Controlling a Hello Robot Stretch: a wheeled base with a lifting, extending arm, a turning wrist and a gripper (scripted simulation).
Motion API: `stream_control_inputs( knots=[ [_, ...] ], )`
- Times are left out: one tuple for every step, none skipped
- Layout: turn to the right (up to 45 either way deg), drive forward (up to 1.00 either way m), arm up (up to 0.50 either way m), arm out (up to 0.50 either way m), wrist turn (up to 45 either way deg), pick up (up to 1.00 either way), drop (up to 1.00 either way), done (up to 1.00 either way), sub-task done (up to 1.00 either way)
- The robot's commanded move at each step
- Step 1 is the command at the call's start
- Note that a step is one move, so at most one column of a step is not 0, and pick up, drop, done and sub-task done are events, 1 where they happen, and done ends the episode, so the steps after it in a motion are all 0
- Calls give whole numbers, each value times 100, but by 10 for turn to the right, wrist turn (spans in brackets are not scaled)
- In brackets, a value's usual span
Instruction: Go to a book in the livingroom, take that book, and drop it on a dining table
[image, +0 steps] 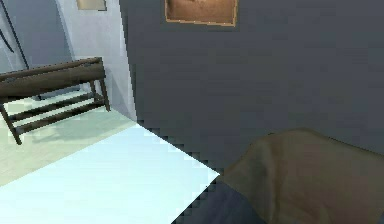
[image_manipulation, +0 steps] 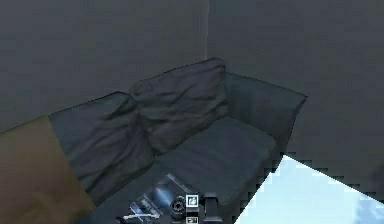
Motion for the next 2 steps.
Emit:
stream_control_inputs(
  knots=[
    [0,0,0,0,450,0,0,0,0],
    [0,0,0,0,30,0,0,0,0]
  ],
)
